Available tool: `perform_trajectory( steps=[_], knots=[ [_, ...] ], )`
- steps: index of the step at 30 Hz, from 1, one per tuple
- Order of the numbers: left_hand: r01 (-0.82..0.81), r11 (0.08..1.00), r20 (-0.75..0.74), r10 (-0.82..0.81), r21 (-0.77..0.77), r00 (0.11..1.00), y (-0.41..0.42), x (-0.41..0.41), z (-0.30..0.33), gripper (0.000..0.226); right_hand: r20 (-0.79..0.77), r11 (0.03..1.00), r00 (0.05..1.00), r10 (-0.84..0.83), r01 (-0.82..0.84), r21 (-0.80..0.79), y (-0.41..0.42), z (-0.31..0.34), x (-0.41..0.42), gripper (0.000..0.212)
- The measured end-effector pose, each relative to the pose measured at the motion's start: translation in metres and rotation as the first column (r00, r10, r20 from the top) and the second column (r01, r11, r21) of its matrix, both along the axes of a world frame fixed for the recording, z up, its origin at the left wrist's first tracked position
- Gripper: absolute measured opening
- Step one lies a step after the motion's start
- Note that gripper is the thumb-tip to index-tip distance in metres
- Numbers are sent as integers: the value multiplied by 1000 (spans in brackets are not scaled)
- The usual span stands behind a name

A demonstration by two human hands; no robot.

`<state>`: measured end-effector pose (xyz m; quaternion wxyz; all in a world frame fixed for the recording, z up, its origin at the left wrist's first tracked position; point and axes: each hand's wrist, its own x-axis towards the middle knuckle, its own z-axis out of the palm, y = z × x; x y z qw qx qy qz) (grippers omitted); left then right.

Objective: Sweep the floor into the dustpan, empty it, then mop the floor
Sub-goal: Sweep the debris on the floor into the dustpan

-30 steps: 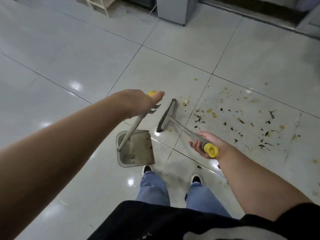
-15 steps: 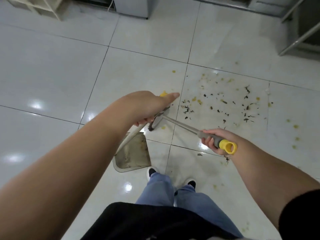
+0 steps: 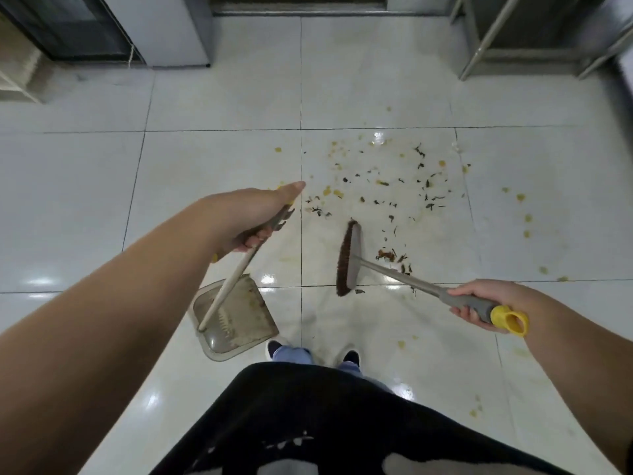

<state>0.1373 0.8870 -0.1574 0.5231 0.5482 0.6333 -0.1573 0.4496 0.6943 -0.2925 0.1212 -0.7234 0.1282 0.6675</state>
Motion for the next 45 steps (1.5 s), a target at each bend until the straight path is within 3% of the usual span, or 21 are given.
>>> perform_trajectory(
  steps=[5,12,19,25,35,39,45],
  knots=[
    [-8,998,-10,9,60,1000,-9,30,0,66,108,991,985,133,-135,12,-10,4,16,11],
    [-85,984,-54,94,154,994,15,30,9,61,223,924,926,303,-343,169,16,27,-10,12],
    [-13,996,-51,18,84,999,70,-14,22,61,155,914,960,232,-269,303,69,40,-59,22],
    [-42,999,-78,44,21,996,108,-56,32,64,79,894,980,183,-199,402,143,43,-108,13],
    [26,999,-192,-32,-33,981,189,-84,51,71,-237,935,964,119,-28,354,288,20,-133,16],
    [-52,997,-199,42,-48,979,226,-66,48,70,-368,944,929,35,90,317,344,-8,-133,17],
    [-91,993,-196,75,-71,978,278,-30,30,60,-359,969,932,45,46,242,400,-41,-114,22]
  ],
)
